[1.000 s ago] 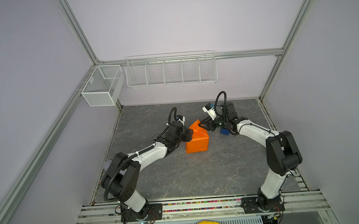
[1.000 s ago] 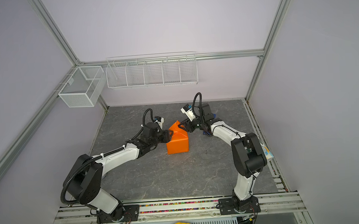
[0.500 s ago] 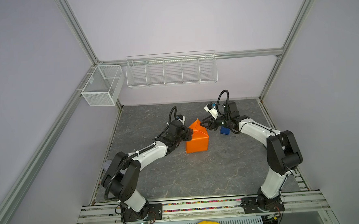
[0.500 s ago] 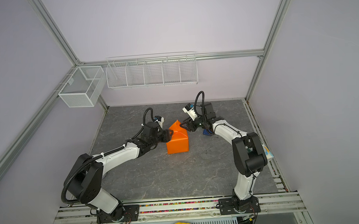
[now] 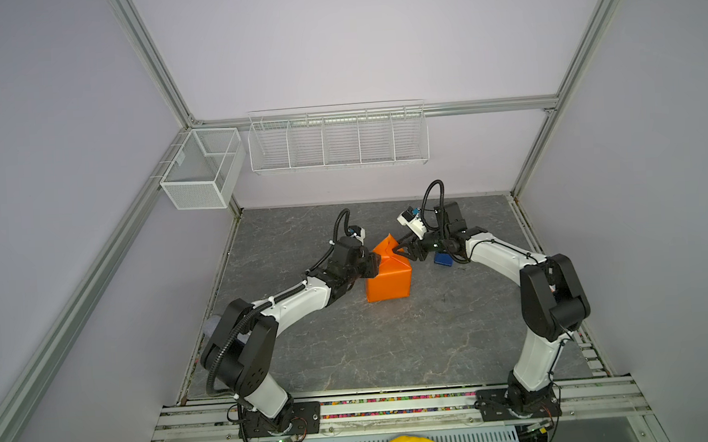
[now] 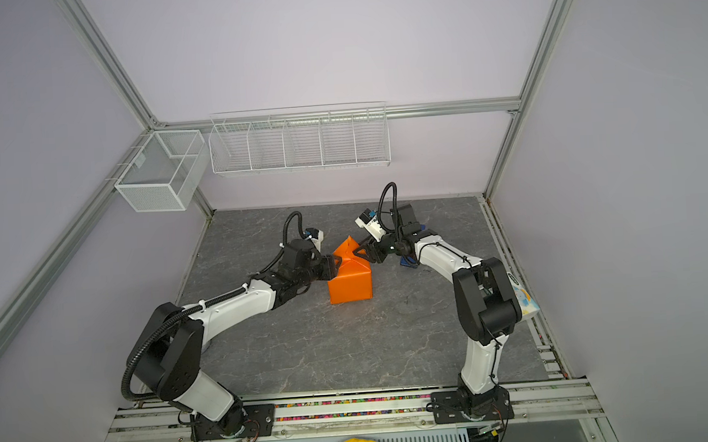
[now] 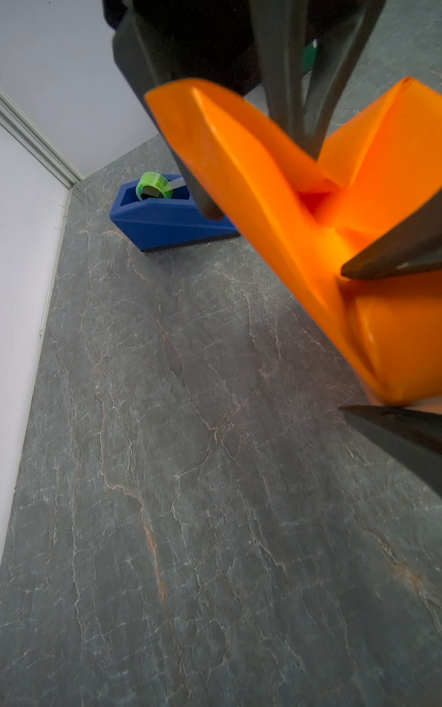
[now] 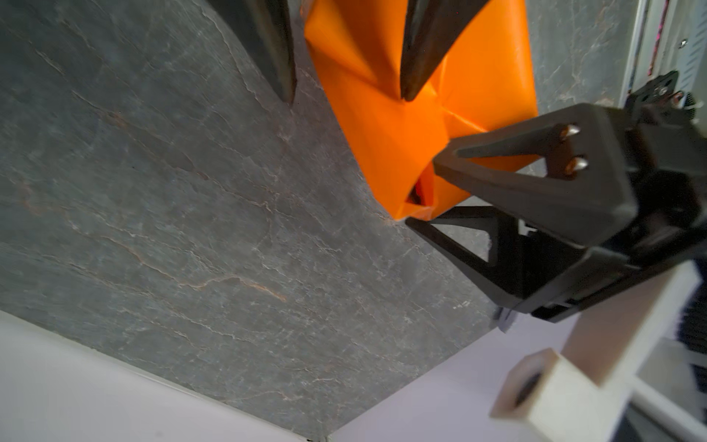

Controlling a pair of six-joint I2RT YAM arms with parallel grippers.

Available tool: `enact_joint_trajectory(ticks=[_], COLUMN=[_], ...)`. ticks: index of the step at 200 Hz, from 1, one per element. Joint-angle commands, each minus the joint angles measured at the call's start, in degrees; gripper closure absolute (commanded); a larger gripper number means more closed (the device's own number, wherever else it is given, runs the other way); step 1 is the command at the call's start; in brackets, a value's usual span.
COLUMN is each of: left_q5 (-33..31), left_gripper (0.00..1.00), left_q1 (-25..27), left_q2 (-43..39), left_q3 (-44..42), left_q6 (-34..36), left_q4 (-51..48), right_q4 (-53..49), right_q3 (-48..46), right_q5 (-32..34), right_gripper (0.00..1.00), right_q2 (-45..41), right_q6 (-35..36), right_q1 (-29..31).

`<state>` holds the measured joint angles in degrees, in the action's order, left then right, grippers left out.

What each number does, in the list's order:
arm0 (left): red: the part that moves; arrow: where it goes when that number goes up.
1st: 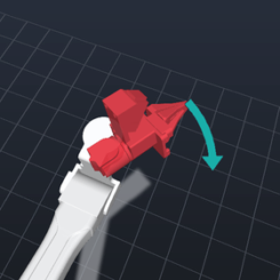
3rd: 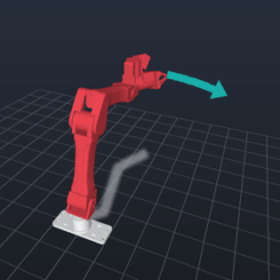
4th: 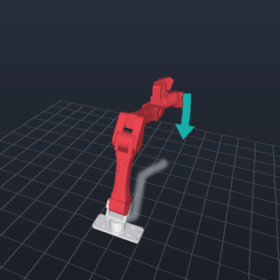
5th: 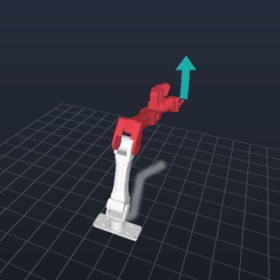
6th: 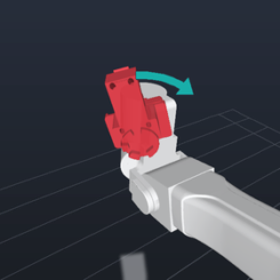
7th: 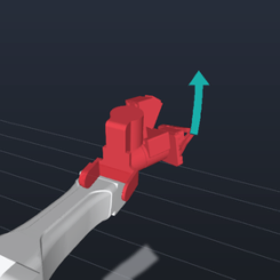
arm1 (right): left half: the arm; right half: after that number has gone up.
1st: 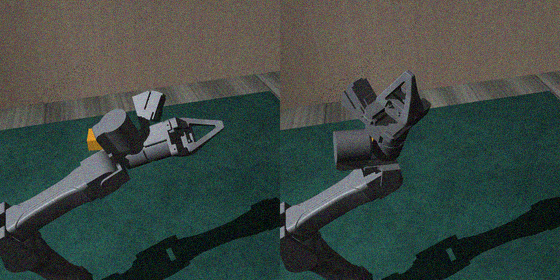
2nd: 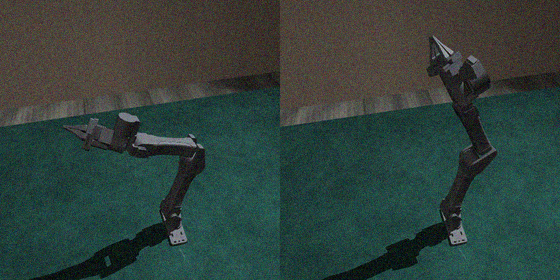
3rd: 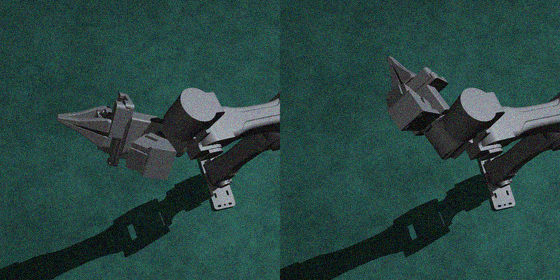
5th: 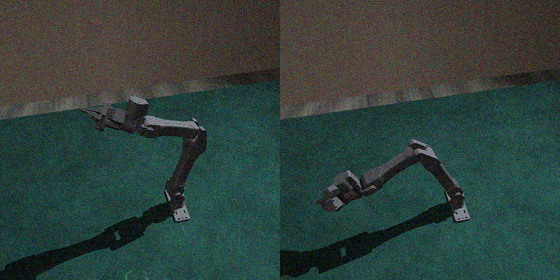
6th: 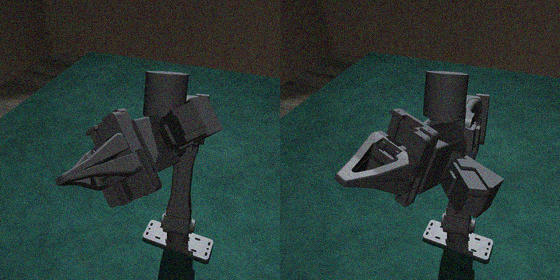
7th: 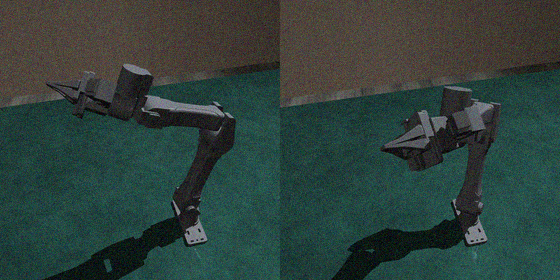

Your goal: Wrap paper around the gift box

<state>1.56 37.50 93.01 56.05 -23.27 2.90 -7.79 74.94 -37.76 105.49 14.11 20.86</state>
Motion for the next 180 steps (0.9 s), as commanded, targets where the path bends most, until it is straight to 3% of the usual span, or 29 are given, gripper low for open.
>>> enact_joint_trajectory(ticks=[1,72,100,180], left_q5=[1.0,1.2,1.2,1.2], left_gripper=[0.48,0.48,0.48,0.48], left_q1=[0.6,0.6,0.7,0.7], left_q2=[2.8,3.3,3.4,3.6], left_q3=[-1.6,-1.0,-1.1,-0.7], left_q6=[1.5,1.5,1.5,1.8], left_q4=[-9.3,-9.6,-9.7,-10.3], right_q4=[-0.2,-0.1,0.5,-1.9], right_q3=[-0.3,0.2,-0.5,4.0], right_q5=[5.8,2.9,-0.7,-2.8], right_gripper=[0.47,0.37,0.38,0.49], right_q2=[-0.5,1.1,1.5,4.7], right_q6=[2.9,4.0,7.0,8.8], right_q1=[0.2,0.1,0.9,2.0])
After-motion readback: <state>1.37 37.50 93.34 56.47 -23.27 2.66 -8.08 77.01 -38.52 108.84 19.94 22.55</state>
